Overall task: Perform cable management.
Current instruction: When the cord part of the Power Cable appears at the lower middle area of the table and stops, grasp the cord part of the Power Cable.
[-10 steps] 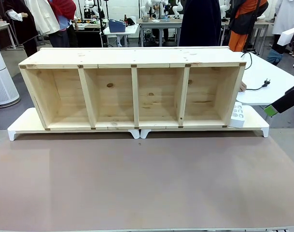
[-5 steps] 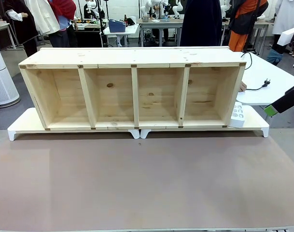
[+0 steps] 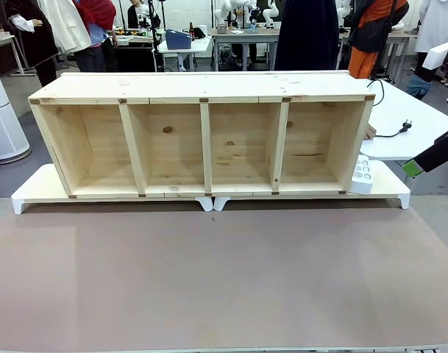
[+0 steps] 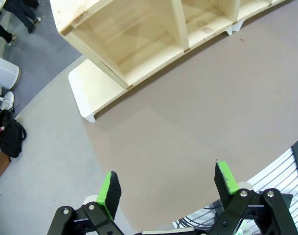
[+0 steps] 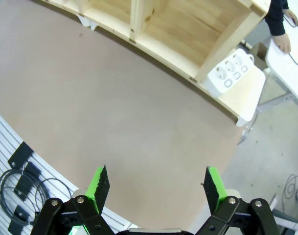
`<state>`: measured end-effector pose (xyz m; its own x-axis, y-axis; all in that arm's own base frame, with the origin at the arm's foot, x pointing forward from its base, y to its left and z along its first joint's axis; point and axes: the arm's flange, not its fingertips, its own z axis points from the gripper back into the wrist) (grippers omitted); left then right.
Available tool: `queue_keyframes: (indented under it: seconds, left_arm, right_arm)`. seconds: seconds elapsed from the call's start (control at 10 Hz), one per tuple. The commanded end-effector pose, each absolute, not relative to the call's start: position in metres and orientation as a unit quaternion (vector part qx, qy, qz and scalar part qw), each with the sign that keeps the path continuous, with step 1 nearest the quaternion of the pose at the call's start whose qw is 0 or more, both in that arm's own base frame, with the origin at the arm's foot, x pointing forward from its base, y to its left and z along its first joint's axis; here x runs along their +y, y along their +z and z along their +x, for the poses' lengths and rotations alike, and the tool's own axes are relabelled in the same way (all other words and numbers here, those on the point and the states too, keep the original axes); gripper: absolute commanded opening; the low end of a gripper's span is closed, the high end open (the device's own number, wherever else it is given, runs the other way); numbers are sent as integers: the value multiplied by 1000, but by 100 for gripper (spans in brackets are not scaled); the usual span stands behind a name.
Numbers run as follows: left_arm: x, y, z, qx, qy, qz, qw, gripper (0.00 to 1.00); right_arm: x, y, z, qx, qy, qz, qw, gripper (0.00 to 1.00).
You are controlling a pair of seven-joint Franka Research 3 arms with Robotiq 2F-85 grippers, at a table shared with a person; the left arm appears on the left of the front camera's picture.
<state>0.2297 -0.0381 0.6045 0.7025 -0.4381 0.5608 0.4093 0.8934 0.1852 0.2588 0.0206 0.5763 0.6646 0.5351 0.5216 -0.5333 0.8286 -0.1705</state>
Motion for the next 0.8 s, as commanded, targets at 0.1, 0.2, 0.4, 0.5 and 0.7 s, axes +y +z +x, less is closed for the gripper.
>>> queue_keyframes:
  seconds: [0.1, 0.2, 0.4, 0.5, 0.7]
  left_arm:
    - [-40, 606, 231, -315, -231, 21, 920, 100]
    - [-40, 606, 231, -315, -231, 21, 920, 100]
    - [-40, 606, 231, -315, -231, 21, 920, 100]
    - [-40, 606, 231, -315, -231, 21, 920, 100]
    - [-40, 606, 231, -315, -231, 21, 920, 100]
  right_arm:
    - [22, 576, 263, -290, 291, -2, 912, 100]
    - [22, 576, 263, -290, 291, -2, 912, 100]
    - [22, 576, 263, -290, 291, -2, 912, 100]
    - [22, 576, 263, -290, 291, -2, 912, 100]
    - [22, 576, 263, -290, 291, -2, 912, 100]
